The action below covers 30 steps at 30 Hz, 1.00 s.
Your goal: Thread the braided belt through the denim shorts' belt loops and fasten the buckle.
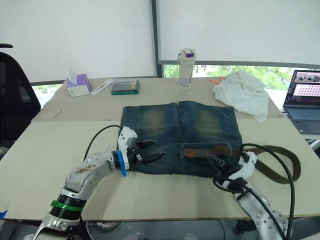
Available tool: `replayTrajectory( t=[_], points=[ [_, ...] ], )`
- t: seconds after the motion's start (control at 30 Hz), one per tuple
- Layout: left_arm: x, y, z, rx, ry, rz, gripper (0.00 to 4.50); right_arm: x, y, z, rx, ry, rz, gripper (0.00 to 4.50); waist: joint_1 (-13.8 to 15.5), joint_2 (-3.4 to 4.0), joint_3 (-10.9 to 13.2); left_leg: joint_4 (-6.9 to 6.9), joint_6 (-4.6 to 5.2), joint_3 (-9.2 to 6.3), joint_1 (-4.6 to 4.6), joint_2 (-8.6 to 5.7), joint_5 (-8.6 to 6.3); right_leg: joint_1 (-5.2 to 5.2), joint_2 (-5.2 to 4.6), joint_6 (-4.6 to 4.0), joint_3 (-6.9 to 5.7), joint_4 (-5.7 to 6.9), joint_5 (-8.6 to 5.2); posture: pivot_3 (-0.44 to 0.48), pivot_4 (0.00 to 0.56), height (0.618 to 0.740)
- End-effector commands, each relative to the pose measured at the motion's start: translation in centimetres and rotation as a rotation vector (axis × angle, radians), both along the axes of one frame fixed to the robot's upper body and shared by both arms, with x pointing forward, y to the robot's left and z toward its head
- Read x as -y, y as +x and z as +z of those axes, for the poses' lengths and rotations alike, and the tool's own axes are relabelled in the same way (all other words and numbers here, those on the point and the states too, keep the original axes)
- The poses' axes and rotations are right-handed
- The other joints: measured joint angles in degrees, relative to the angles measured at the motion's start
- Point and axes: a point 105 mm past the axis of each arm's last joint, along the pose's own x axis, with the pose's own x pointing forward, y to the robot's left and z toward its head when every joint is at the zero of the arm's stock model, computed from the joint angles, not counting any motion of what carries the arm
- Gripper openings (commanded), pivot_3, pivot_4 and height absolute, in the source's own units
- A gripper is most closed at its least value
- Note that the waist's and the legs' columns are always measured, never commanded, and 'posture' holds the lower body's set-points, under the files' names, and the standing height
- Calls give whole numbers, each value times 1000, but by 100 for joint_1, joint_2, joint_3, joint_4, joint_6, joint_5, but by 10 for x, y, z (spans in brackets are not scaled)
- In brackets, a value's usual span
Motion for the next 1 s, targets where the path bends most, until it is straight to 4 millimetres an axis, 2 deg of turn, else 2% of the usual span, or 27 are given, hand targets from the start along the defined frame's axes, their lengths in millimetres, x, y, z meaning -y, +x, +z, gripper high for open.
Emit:
replayTrajectory(
  t=[0.03,0.13,0.33,0.73,0.9,1.0],
  points=[
    [5,-6,10,50,-14,-31,4099,22,8,12,64,-14,-121,0,5,0,0,0,0,0,0,0,0,0,0,0,-1,0,0,0,150,740],
    [5,-7,10,48,-17,-31,4099,24,7,10,62,-17,-118,0,14,0,0,0,0,0,-1,-3,0,0,0,1,-1,0,0,0,150,740],
    [5,-8,8,38,-21,-30,4099,-10,0,11,72,-18,43,0,-5,0,0,0,0,0,-1,0,0,0,2,1,1,2,0,0,150,740],
    [1,-3,-1,-29,-59,39,4099,-67,10,12,50,58,127,0,-20,1,0,0,0,-2,2,2,0,-4,5,1,3,6,0,0,150,740],
    [-7,11,-4,-96,-131,147,4099,-78,15,6,27,99,120,0,-20,0,0,0,0,-3,1,2,0,-6,4,0,3,7,0,0,150,740],
    [-13,24,-4,-186,-257,254,4099,-79,15,20,72,256,115,0,-18,-3,0,0,0,-3,1,2,0,-7,2,1,2,8,0,0,150,740]
  ],
)
